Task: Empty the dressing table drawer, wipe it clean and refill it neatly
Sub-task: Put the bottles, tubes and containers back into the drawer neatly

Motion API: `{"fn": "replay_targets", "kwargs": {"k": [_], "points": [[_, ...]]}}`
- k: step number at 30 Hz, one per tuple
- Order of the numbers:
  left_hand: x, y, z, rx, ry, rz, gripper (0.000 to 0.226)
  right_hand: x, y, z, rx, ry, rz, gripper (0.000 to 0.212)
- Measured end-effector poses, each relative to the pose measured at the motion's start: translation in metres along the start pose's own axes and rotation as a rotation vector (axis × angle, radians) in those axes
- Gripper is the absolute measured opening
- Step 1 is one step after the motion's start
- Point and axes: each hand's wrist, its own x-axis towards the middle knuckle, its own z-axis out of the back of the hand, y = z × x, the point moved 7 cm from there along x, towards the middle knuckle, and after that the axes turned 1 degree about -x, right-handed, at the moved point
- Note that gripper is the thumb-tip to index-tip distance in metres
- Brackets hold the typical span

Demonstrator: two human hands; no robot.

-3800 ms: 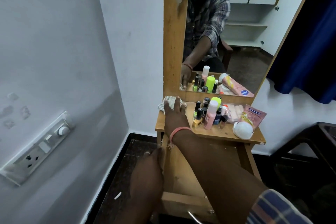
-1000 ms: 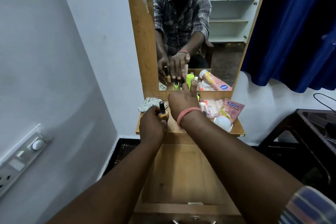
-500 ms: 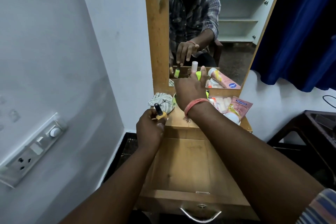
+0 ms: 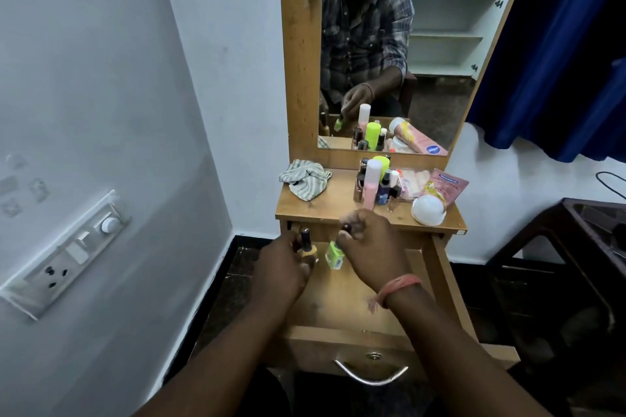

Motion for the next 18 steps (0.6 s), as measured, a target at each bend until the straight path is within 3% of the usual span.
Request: {"fn": "replay_targets", "kwargs": {"k": [4, 9, 18], "points": [[0.003, -0.005, -0.009, 0.248, 0.025, -0.038, 0.026, 0.012, -0.041, -0.028, -0.102, 0.004, -0.072, 0.021], [0.018, -0.018, -0.022, 0.408, 0.044, -0.059, 0.022, 0.029, -0.042, -0.051, -0.179, -0.023, 0.01, 0.028], [0.033, -0.017, -0.058, 0.198, 0.023, -0.028, 0.02, 0.033, -0.065, -0.029, -0.322, -0.072, -0.015, 0.032]]}}
